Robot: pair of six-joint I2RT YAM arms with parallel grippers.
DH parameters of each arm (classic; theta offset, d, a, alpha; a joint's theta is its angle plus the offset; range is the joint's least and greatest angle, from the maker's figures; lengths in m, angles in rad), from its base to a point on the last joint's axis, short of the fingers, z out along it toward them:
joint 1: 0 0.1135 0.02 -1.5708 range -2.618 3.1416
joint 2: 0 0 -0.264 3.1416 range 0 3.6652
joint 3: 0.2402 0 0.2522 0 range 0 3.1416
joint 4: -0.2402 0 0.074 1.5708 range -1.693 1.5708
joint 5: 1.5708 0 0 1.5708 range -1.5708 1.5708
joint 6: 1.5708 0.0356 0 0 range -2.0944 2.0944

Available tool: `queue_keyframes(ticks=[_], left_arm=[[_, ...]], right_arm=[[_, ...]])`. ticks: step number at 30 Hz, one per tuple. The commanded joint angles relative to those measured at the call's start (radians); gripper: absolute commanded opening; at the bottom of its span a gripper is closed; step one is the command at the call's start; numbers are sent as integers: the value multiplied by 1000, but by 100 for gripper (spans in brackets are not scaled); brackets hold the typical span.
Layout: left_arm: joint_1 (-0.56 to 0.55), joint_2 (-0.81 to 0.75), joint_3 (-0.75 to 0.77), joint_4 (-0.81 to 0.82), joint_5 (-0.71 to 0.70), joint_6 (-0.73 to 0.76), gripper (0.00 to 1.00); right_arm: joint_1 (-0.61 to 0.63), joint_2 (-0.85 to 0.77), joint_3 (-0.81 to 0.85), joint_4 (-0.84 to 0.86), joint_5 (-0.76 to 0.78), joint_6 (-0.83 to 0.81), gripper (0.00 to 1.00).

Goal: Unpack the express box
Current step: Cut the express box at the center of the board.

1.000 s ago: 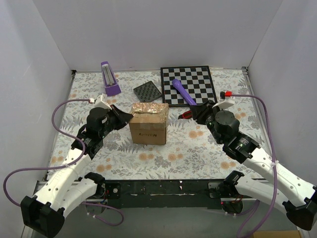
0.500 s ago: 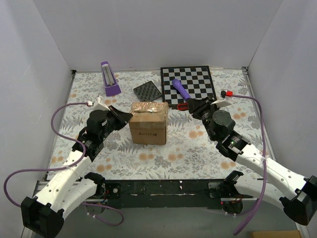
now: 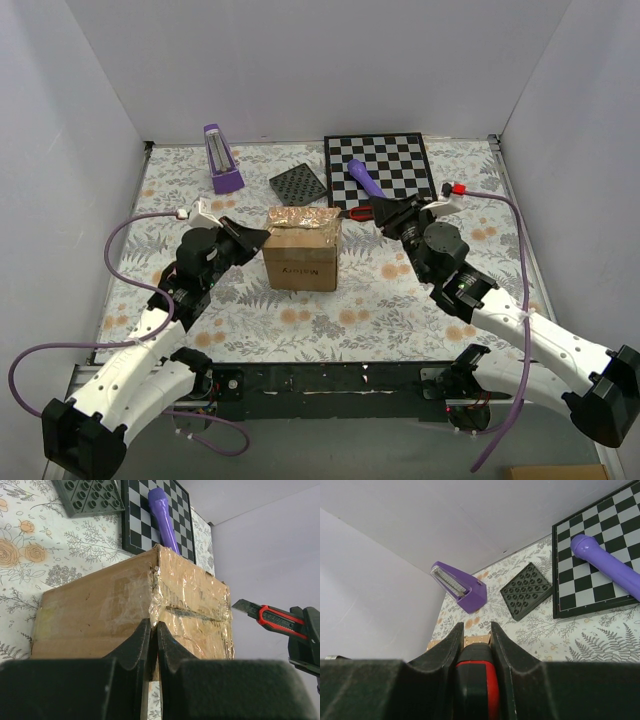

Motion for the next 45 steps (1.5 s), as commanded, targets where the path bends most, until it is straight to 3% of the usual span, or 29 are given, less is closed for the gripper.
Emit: queue_keyframes(ticks=[1, 17, 45], left_arm=[[-16, -4, -36, -47, -9, -7, 0], [-20, -19, -50, -48, -27, -10, 0], [-22, -29, -65, -36, -22, -27, 0]], right_arm=[[21, 9, 10, 57, 17, 47, 1], [36, -89, -35, 26, 101, 38, 1], [36, -39, -36, 28, 71, 81, 1]])
